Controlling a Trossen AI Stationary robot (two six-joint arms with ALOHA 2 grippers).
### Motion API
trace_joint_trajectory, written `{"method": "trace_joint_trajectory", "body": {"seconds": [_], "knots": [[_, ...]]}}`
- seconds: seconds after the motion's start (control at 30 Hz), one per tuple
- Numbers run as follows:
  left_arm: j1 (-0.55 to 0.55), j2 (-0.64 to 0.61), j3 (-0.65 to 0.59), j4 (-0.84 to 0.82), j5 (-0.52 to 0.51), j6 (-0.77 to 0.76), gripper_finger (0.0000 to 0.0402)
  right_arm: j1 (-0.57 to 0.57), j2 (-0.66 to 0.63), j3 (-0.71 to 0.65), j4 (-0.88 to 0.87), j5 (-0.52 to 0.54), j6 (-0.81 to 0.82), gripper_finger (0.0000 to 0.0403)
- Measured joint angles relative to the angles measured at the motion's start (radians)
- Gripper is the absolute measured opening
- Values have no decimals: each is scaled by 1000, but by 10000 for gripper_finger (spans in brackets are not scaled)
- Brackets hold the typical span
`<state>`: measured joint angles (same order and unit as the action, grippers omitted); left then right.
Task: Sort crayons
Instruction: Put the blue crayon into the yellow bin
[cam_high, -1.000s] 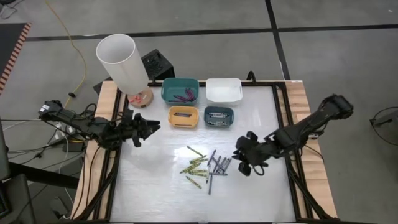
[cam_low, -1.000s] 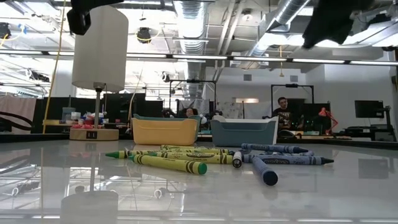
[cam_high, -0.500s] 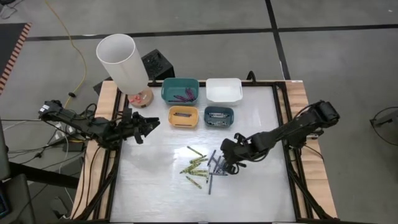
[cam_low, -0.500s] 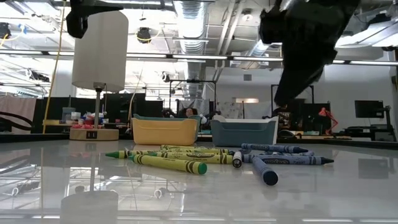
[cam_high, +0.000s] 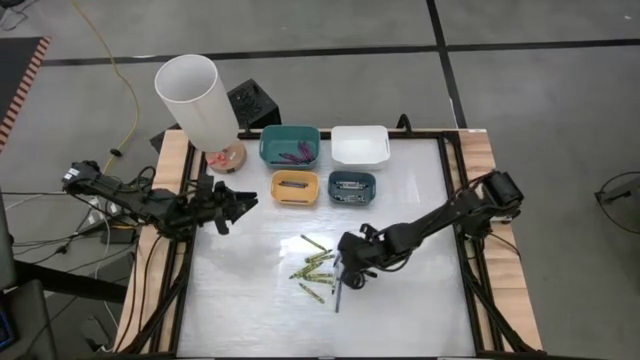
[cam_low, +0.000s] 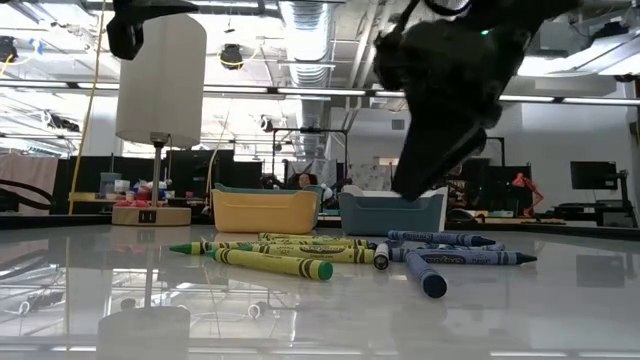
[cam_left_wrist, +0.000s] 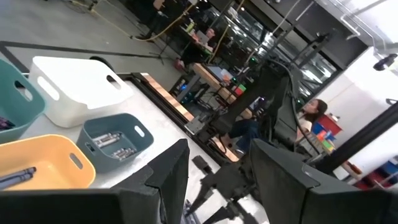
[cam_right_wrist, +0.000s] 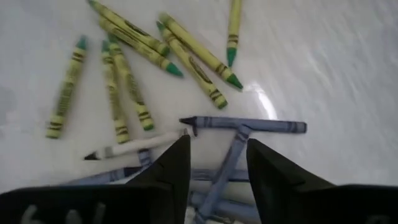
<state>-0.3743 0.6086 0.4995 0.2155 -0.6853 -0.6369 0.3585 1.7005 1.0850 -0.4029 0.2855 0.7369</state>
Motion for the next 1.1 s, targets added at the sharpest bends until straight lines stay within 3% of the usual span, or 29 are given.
{"method": "trace_joint_trajectory", "body": {"seconds": [0.23,0.47,0.9,1.1], "knots": [[0,0,0,-1,52,0,160,-30,102,64,-94,-27,4,166],[0,0,0,-12,80,7,160,-54,121,77,-91,-57,27,157],[0,0,0,-52,79,2,160,-74,119,77,-121,-127,27,17],[0,0,0,-53,74,4,160,-73,118,115,-161,-131,55,8]]}}
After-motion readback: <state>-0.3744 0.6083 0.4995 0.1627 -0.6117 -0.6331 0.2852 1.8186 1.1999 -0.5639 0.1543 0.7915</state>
